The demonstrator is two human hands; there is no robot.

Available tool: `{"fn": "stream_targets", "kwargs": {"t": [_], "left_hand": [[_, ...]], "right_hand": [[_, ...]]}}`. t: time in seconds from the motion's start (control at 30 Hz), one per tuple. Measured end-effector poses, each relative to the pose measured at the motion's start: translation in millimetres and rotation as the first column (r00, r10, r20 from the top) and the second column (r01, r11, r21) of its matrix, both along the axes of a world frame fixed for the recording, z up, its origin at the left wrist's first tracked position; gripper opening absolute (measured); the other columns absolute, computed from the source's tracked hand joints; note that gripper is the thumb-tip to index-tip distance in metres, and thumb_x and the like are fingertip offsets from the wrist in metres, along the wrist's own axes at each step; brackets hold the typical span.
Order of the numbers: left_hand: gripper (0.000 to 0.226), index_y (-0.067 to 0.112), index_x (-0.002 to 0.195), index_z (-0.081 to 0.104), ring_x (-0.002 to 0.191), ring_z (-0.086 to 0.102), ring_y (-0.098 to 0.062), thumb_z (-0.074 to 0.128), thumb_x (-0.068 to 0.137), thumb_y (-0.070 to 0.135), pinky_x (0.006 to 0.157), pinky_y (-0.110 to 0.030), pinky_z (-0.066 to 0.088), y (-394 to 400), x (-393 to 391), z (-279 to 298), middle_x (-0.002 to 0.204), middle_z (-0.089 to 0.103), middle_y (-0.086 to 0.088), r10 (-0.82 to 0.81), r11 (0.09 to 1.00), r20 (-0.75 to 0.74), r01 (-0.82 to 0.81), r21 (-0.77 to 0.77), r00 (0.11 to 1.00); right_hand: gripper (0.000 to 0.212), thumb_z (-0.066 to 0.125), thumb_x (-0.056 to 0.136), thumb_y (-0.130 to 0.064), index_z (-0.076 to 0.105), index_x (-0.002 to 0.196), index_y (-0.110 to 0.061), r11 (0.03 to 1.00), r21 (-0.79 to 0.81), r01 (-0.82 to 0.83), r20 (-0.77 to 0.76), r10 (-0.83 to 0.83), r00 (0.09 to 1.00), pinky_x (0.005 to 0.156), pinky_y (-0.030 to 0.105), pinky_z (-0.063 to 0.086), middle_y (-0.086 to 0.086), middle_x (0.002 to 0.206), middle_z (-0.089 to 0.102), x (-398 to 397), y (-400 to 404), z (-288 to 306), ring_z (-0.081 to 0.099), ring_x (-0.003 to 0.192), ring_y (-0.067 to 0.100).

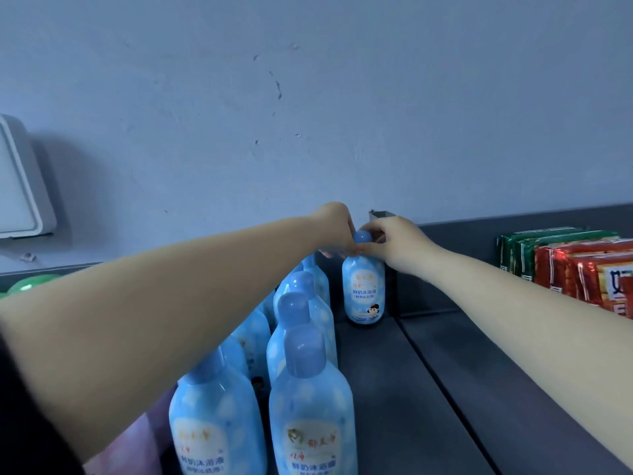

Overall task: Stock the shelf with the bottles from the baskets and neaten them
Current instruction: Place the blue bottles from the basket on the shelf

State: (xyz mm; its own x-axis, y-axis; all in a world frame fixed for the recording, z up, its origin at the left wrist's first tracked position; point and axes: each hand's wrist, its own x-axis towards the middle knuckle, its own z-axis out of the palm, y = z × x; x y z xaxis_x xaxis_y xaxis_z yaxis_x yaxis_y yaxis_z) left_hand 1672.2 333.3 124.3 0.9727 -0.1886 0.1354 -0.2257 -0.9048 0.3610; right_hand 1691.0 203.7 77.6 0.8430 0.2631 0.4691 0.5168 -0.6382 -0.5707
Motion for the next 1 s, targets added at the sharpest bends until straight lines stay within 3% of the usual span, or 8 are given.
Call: {"fn": "stream_targets", "kwargs": {"t": [0.2, 0.37, 0.47, 0.57, 0.67, 0.8, 0.93, 1.0], "left_hand": [[0.031, 0.0, 0.111, 0.063, 0.076, 0.062, -0.023, 0.067, 0.083, 0.013, 0.087, -0.036, 0.055, 1.8, 11.2, -12.4, 0.104, 0.069, -0.015, 0.032, 0.996, -0.019, -0.03, 0.085, 0.999], [0.031, -0.003, 0.109, 0.062, 0.084, 0.067, -0.028, 0.069, 0.082, 0.01, 0.085, -0.04, 0.056, 1.5, 14.8, -17.8, 0.105, 0.068, -0.019, 0.054, 0.995, -0.026, -0.052, 0.088, 0.998], [0.026, -0.003, 0.105, 0.063, 0.071, 0.063, -0.024, 0.068, 0.083, 0.01, 0.084, -0.035, 0.056, -1.0, 10.2, -15.7, 0.094, 0.068, -0.016, 0.074, 0.992, -0.037, -0.07, 0.108, 0.997], [0.008, 0.005, 0.079, 0.058, 0.054, 0.049, -0.015, 0.06, 0.086, 0.007, 0.06, -0.024, 0.05, -5.8, -1.2, -6.0, 0.065, 0.053, -0.004, 0.096, 0.953, 0.063, -0.11, 0.283, 0.993], [0.029, 0.01, 0.063, 0.036, 0.051, 0.035, -0.013, 0.05, 0.086, -0.001, 0.044, -0.022, 0.028, -10.7, -24.5, 9.3, 0.064, 0.037, -0.001, 0.022, 0.825, 0.303, -0.189, 0.533, 0.953], [0.028, 0.013, 0.065, 0.035, 0.052, 0.033, -0.013, 0.047, 0.087, 0.002, 0.044, -0.024, 0.022, -21.6, -57.9, 25.7, 0.068, 0.037, 0.001, -0.154, 0.701, 0.434, -0.211, 0.681, 0.888], [0.007, 0.017, 0.083, 0.05, 0.062, 0.041, -0.019, 0.048, 0.088, 0.012, 0.047, -0.022, 0.021, -44.1, -94.9, 25.5, 0.084, 0.049, 0.0, -0.269, 0.712, 0.429, -0.122, 0.692, 0.862], [0.011, 0.014, 0.091, 0.058, 0.073, 0.048, -0.025, 0.047, 0.088, 0.014, 0.052, -0.023, 0.029, -61.8, -117.1, 19.8, 0.091, 0.055, -0.003, -0.347, 0.726, 0.422, -0.045, 0.686, 0.837]], "right_hand": [[0.027, 0.067, 0.084, -0.022, 0.067, 0.108, -0.01, 1.0, -0.028, 0.001, -0.023, -0.001, 1.0, 0.08, 0.034, 0.048, 0.007, 0.101, 0.068, 8.5, 6.9, -9.3, 0.061, 0.094, 0.021], [0.034, 0.072, 0.08, -0.021, 0.06, 0.11, -0.012, 0.998, 0.053, 0.032, 0.015, -0.033, 0.999, 0.071, 0.024, 0.044, 0.002, 0.096, 0.064, 10.7, 7.2, -17.2, 0.057, 0.086, 0.016], [0.038, 0.074, 0.078, -0.023, 0.055, 0.109, -0.011, 0.996, 0.072, 0.055, 0.023, -0.057, 0.998, 0.075, 0.026, 0.044, 0.002, 0.096, 0.061, 9.6, 6.8, -17.8, 0.056, 0.086, 0.015], [0.039, 0.07, 0.082, -0.026, 0.053, 0.113, -0.01, 0.996, -0.005, 0.087, 0.041, -0.087, 0.995, 0.079, 0.028, 0.047, -0.001, 0.096, 0.057, 4.8, 5.6, -14.7, 0.053, 0.085, 0.014], [0.033, 0.057, 0.09, -0.026, 0.047, 0.119, -0.012, 0.983, -0.106, 0.151, 0.131, -0.136, 0.982, 0.083, 0.035, 0.047, 0.002, 0.105, 0.058, -11.9, -5.9, -3.2, 0.053, 0.09, 0.018], [0.015, 0.047, 0.094, -0.027, 0.052, 0.104, -0.017, 0.839, -0.412, 0.356, 0.411, -0.178, 0.894, 0.066, 0.029, 0.036, 0.001, 0.106, 0.059, -53.6, -37.5, 19.3, 0.051, 0.088, 0.022], [0.017, 0.046, 0.094, -0.034, 0.056, 0.1, -0.021, 0.701, -0.534, 0.472, 0.496, -0.192, 0.847, 0.065, 0.028, 0.033, -0.004, 0.103, 0.057, -110.4, -79.8, 33.8, 0.054, 0.098, 0.022], [0.019, 0.047, 0.093, -0.038, 0.056, 0.098, -0.022, 0.65, -0.557, 0.518, 0.505, -0.23, 0.832, 0.066, 0.029, 0.033, -0.004, 0.103, 0.057, -143.7, -102.8, 34.8, 0.054, 0.101, 0.022]]}}
